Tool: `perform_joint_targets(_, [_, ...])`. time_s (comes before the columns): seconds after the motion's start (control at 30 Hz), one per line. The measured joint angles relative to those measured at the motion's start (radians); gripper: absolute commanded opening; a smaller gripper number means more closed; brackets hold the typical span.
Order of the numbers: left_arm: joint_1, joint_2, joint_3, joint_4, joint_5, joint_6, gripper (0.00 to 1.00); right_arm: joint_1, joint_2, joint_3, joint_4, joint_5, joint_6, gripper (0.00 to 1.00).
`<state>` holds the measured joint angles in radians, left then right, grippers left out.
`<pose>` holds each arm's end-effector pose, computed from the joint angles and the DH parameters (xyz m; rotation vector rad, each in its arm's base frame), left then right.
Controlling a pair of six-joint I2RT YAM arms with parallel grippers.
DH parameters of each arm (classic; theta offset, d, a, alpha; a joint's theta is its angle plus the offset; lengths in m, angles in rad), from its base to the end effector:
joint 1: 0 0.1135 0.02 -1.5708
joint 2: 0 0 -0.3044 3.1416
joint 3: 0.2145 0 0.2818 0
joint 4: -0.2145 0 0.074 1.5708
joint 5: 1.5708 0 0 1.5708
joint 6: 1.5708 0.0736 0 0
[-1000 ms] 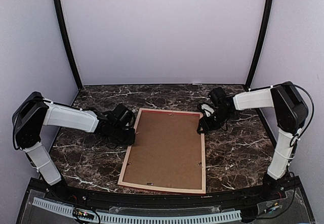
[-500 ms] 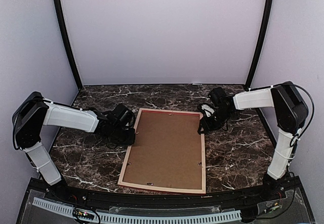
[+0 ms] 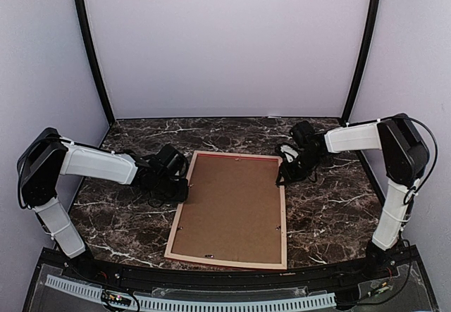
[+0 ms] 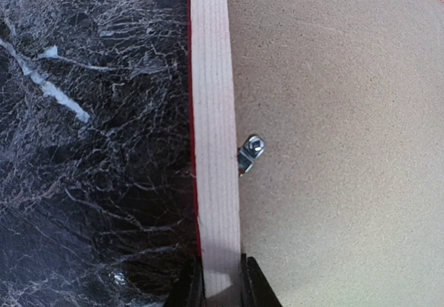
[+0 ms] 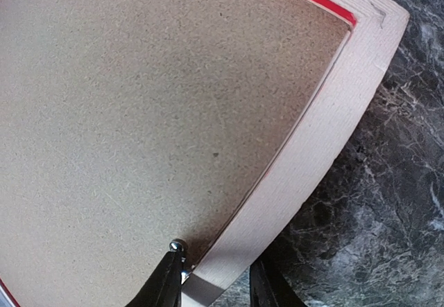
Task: Put the photo into the frame
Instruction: Press the fastener onto the backboard.
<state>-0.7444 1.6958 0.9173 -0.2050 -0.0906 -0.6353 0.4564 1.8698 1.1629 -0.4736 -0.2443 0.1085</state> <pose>0.2823 -0.2510 0.1423 0.1063 2.6007 -0.4099 0.3632 0.1981 0.1367 -0.5505 2.7411 0.4835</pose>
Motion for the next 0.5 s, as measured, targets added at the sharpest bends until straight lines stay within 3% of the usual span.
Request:
perform_joint_targets(0.17, [0.000,0.000,0.000,0.000,0.001,0.000,0.11,-0.002,0.000,0.004,0.002,-0.003,0.018,0.30])
perform_joint_targets(0.33, [0.000,0.000,0.000,0.000,0.001,-0.001,0.11,-0.010,0.001,0.004,0.003,-0.026,0.016,0.42])
perform_joint_targets(0.5, [0.000,0.000,0.000,0.000,0.001,0.000,0.11,-0.025,0.001,0.003,0.006,-0.047,0.003,0.46])
